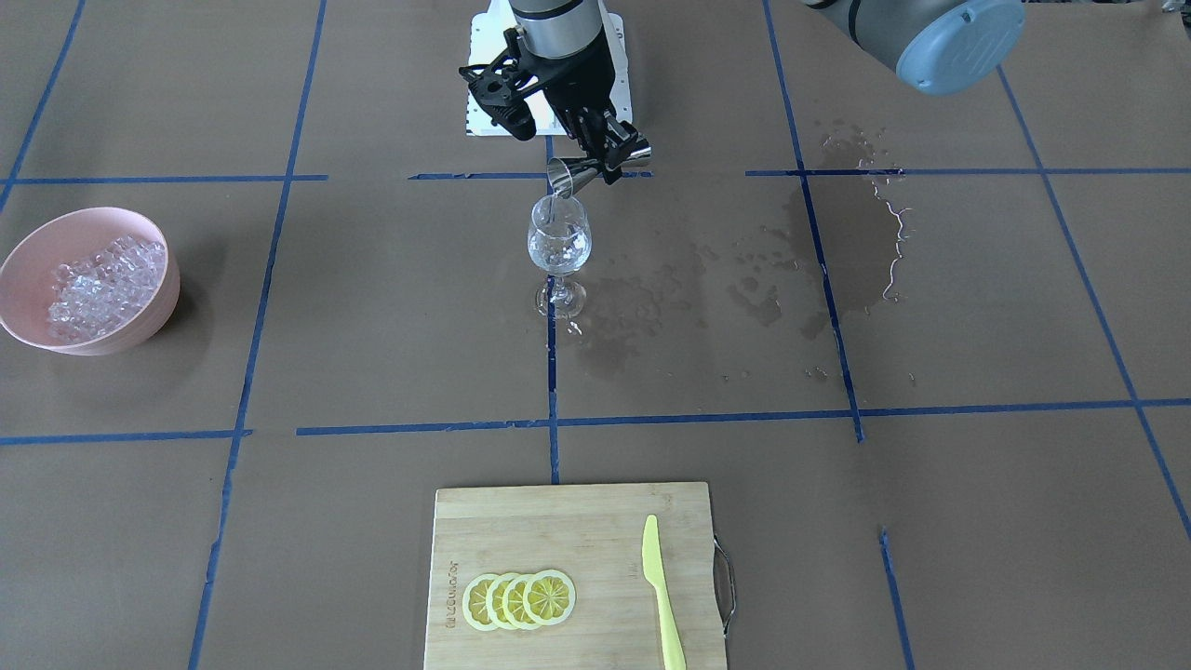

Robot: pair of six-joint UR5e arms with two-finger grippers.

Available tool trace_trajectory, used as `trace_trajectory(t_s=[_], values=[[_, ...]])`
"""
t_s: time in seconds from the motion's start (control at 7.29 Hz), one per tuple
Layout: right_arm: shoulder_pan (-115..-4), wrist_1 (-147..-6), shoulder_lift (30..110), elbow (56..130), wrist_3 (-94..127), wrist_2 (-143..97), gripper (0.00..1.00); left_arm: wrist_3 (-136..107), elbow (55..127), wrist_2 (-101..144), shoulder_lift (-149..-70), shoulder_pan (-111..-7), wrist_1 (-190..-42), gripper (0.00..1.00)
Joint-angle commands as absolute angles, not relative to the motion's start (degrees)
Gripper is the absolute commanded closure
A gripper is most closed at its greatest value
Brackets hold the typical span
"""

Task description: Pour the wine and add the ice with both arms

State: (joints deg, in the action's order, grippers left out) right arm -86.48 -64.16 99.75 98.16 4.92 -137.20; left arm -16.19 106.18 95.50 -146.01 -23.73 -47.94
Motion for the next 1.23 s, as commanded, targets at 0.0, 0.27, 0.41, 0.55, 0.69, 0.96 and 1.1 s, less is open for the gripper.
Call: trace_trajectory(t_s=[0.0, 0.27, 0.41, 0.55, 0.69, 0.96, 1.1], values=[[-86.5, -64.2, 99.8, 98.2, 4.9, -137.2, 0.0, -14.3, 106.0, 95.5, -146.6, -24.1, -46.0, 1.0], [-86.5, -64.2, 99.8, 98.2, 4.9, -137.2, 0.0, -13.0, 102.8, 95.5, -148.6, -24.3, -44.8, 1.0], [-86.5, -64.2, 99.8, 98.2, 4.9, -137.2, 0.0, -12.4, 102.2, 95.4, -149.4, -24.3, -43.4, 1.0], [-86.5, -64.2, 99.8, 98.2, 4.9, -137.2, 0.0, -11.2, 101.6, 95.4, -150.5, -24.3, -41.8, 1.0], [-86.5, -64.2, 99.8, 98.2, 4.9, -137.2, 0.0, -11.1, 101.6, 95.4, -150.6, -24.3, -41.7, 1.0], [-86.5, -64.2, 99.8, 98.2, 4.9, -137.2, 0.0, -11.1, 102.0, 95.4, -150.6, -24.3, -41.8, 1.0], [-86.5, -64.2, 99.8, 98.2, 4.9, -137.2, 0.0, -11.1, 102.5, 95.4, -150.4, -24.4, -42.0, 1.0]])
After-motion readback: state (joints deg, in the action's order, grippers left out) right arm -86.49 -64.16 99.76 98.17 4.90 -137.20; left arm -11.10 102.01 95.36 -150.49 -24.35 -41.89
